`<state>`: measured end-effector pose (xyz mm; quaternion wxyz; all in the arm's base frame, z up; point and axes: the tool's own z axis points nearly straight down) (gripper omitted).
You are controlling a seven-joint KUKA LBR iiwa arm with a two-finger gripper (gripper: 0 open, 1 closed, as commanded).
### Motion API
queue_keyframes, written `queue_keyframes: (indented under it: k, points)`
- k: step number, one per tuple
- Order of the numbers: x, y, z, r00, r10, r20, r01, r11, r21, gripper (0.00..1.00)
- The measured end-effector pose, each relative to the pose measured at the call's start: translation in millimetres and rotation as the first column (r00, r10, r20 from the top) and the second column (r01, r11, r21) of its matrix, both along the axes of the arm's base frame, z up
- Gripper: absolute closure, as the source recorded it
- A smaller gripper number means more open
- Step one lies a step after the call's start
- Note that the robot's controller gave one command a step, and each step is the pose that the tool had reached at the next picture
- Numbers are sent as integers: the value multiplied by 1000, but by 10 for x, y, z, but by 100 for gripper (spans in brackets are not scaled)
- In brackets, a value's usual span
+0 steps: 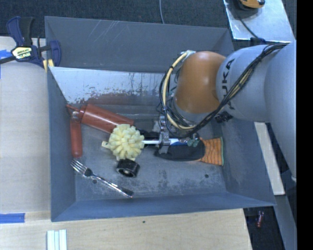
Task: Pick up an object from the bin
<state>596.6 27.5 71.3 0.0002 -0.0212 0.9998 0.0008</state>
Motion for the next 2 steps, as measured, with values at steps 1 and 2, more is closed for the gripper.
queue_keyframes:
  k: [1, 2]
  points:
    - [-399, 28, 0, 989, 151, 6, -151, 989, 0, 100]
    - [-399, 27, 0, 989, 150, 6, -150, 989, 0, 100]
